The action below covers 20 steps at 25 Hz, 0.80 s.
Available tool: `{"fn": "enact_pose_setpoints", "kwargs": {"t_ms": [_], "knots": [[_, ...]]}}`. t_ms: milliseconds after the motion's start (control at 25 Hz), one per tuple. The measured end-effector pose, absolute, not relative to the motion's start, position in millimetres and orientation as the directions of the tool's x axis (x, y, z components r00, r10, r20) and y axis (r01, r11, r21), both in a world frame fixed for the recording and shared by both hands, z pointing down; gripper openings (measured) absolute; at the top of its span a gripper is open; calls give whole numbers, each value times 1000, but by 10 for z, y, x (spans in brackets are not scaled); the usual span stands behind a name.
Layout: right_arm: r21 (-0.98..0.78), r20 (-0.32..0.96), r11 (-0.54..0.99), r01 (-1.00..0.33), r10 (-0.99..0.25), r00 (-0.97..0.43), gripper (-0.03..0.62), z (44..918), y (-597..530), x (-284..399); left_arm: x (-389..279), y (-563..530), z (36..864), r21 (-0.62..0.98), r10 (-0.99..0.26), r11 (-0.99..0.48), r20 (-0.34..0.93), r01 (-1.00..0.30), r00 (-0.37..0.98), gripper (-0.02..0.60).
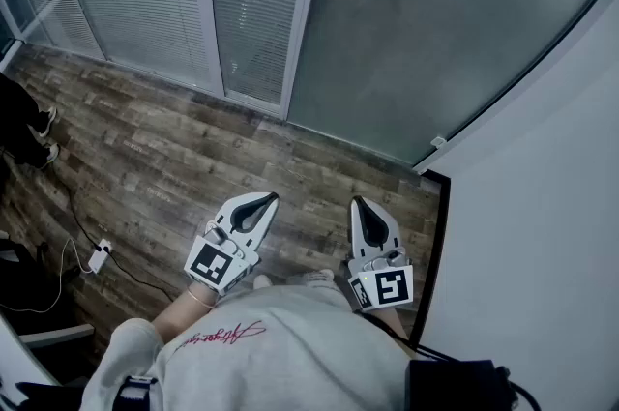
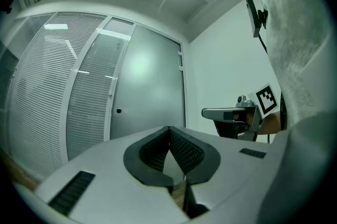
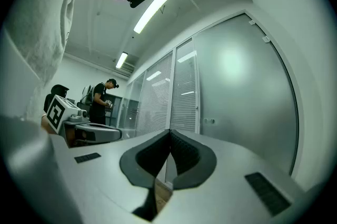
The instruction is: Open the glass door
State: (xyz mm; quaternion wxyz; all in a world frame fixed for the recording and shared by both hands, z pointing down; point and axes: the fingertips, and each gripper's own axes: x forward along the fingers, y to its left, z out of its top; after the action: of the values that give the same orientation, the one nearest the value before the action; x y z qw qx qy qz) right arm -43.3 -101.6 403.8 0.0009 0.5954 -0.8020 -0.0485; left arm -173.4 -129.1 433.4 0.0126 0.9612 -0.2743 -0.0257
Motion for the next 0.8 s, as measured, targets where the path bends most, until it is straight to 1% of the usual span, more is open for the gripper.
{"fn": "enact_pose_setpoints", "kwargs": {"t_ms": [160, 320, 800], "knots": [[72, -54, 279, -958, -958, -283, 17, 4036, -1000, -422, -1721, -1287, 4316, 42, -520, -854, -42, -519, 853, 12], [66, -52, 273, -960, -960, -277, 17, 4022, -994, -453, -1781, -1334, 4268, 88, -532, -846, -63, -527, 844, 12], [56, -67, 251, -966, -965, -255, 18, 4001, -1069, -377, -1776, -1437, 4245, 91, -538, -843, -80, -531, 839, 12]]}}
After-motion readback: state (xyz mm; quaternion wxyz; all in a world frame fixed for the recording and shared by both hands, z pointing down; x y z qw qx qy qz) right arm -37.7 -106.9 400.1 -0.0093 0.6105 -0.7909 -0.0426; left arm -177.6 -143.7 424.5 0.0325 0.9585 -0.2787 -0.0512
